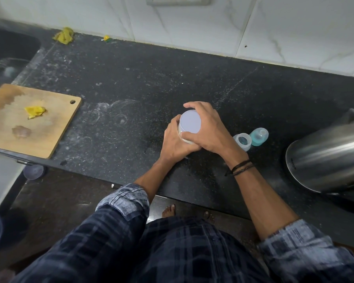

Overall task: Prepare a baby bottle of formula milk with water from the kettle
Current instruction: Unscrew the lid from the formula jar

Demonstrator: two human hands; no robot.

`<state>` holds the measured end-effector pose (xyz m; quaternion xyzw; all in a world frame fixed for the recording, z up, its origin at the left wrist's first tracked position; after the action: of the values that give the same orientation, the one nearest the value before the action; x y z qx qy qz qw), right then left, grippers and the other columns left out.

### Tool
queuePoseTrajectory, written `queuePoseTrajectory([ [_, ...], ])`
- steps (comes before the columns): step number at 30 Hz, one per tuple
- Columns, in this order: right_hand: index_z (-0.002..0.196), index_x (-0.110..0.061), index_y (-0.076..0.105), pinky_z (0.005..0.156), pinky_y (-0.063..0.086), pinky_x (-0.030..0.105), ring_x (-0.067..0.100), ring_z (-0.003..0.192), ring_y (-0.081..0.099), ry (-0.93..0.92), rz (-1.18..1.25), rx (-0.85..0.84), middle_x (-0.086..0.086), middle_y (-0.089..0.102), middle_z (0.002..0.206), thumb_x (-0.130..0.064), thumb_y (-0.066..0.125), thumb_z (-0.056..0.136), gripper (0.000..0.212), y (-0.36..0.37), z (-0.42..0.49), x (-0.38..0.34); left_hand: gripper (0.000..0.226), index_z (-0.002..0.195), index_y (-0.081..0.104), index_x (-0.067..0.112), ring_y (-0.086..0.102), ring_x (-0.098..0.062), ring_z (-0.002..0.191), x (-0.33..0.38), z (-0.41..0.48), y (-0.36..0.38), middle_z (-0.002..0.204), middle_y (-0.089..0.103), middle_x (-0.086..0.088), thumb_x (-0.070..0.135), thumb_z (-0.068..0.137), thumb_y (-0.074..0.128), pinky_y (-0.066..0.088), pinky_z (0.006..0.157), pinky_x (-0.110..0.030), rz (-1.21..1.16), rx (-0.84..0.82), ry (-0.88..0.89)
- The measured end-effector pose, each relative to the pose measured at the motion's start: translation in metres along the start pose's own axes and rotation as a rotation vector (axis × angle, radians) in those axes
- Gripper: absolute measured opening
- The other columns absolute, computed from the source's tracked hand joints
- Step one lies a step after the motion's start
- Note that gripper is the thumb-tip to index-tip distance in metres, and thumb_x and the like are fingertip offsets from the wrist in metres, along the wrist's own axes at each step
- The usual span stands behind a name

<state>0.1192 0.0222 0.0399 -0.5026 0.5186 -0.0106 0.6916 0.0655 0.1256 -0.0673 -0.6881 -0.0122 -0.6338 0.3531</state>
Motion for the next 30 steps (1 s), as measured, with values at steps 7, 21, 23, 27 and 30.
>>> queuePoseTrajectory([
  [7, 0.143, -0.029, 0.053, 0.099, 0.037, 0.026, 0.02, 0.126, 0.048, 0.003, 0.045, 0.051, -0.003, 0.053, 0.135, -0.018, 0.082, 0.078, 0.072, -0.004, -0.001, 0.0, 0.105, 0.14, 0.041, 0.035, 0.057, -0.009, 0.125, -0.003, 0.002, -0.002, 0.131, 0.052, 0.023, 0.048, 0.052, 0.098, 0.055, 0.1, -0.045, -0.04, 0.022, -0.014],
  [21, 0.15, -0.021, 0.053, 0.102, 0.05, 0.023, 0.01, 0.125, 0.05, -0.114, 0.183, 0.469, 0.0, 0.042, 0.134, -0.041, 0.083, 0.088, 0.071, -0.043, -0.076, 0.004, 0.094, 0.126, 0.037, 0.064, 0.054, 0.004, 0.122, 0.013, -0.002, -0.01, 0.129, 0.05, 0.038, 0.061, 0.053, 0.096, 0.051, 0.099, -0.036, -0.062, 0.025, 0.091],
  [23, 0.145, -0.02, 0.057, 0.099, 0.047, 0.015, 0.008, 0.124, 0.048, -0.141, 0.117, 0.5, -0.001, 0.041, 0.132, -0.045, 0.081, 0.088, 0.066, -0.041, -0.096, 0.007, 0.094, 0.128, 0.042, 0.057, 0.054, 0.003, 0.123, 0.012, -0.001, -0.008, 0.128, 0.051, 0.037, 0.069, 0.051, 0.094, 0.051, 0.1, -0.038, -0.06, 0.024, 0.097],
  [27, 0.13, -0.013, 0.059, 0.1, 0.037, 0.005, -0.004, 0.127, 0.041, -0.127, 0.102, 0.497, 0.003, 0.043, 0.13, -0.046, 0.082, 0.082, 0.063, -0.022, -0.134, 0.026, 0.093, 0.124, 0.042, 0.054, 0.057, -0.011, 0.123, 0.006, 0.001, -0.007, 0.126, 0.052, 0.03, 0.053, 0.05, 0.099, 0.049, 0.104, -0.048, -0.059, 0.044, 0.079],
  [30, 0.121, -0.017, 0.055, 0.101, 0.037, 0.006, 0.001, 0.128, 0.047, -0.079, 0.135, 0.444, -0.003, 0.041, 0.13, -0.042, 0.086, 0.077, 0.06, -0.002, -0.15, 0.048, 0.095, 0.125, 0.04, 0.057, 0.056, -0.012, 0.125, 0.004, 0.0, -0.006, 0.128, 0.051, 0.027, 0.052, 0.05, 0.098, 0.049, 0.105, -0.047, -0.066, 0.04, 0.076],
])
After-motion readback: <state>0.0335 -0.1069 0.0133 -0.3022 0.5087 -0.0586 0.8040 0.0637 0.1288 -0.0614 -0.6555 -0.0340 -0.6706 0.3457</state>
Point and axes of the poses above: each hand's wrist, its own z-axis towards the middle knuckle, its own y-axis out of the palm, x = y × z, the point moved 8 cm from there along z, towards the middle knuckle
